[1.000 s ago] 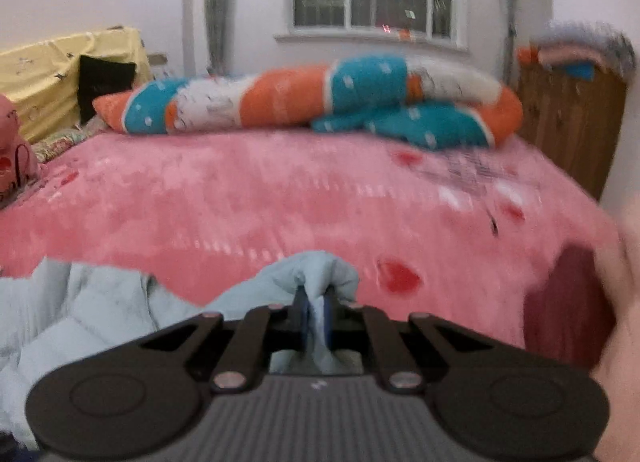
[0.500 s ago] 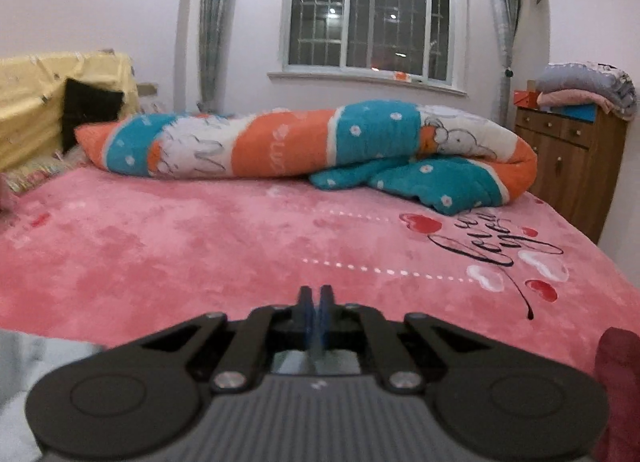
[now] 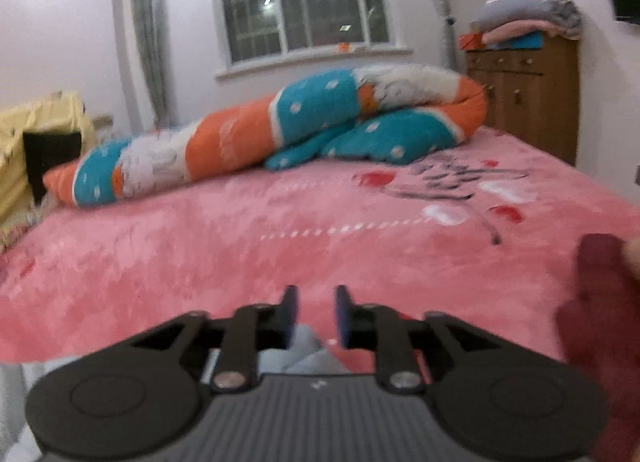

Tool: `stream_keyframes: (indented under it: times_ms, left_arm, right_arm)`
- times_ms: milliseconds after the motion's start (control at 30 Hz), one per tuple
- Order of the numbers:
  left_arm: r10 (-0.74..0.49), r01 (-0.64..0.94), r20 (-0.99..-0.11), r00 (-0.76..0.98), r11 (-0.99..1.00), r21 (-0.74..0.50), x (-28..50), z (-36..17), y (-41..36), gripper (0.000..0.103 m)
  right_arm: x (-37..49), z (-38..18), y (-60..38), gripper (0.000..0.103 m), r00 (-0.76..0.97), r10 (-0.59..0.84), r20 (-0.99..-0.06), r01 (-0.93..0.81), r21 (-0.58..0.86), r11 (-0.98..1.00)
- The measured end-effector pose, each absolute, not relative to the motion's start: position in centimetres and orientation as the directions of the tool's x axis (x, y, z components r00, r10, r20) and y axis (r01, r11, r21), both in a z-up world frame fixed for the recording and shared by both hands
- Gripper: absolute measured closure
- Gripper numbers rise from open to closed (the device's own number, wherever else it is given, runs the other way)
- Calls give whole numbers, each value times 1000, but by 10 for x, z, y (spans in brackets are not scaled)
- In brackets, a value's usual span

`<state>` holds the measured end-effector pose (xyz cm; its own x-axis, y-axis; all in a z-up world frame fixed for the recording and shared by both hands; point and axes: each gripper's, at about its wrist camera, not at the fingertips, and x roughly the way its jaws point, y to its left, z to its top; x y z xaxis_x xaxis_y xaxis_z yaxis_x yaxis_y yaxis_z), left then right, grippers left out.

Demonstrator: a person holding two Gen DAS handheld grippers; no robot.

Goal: Fold large clothes

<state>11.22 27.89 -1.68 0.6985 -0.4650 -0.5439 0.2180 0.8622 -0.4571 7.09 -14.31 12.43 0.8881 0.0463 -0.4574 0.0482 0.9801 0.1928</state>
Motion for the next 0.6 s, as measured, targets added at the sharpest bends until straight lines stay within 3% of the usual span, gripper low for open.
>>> stream_keyframes:
  times_ms: [133,300,600]
  left_arm:
    - [-479,236,-533,698,856,-460,114,-16,276,0]
    - [-498,264,-505,705,845,-465,106,-10,275,0]
    - [-588,402,-427,687,797,-452,64,8,257,0]
  right_arm:
    - [27,143,-169,61,903,9,-429,95,221,971]
    - [-41,149,-200,31,906,-80,-416,186,222,957]
    - [-153,129,-241,20,834,-201,-514,354,218,910]
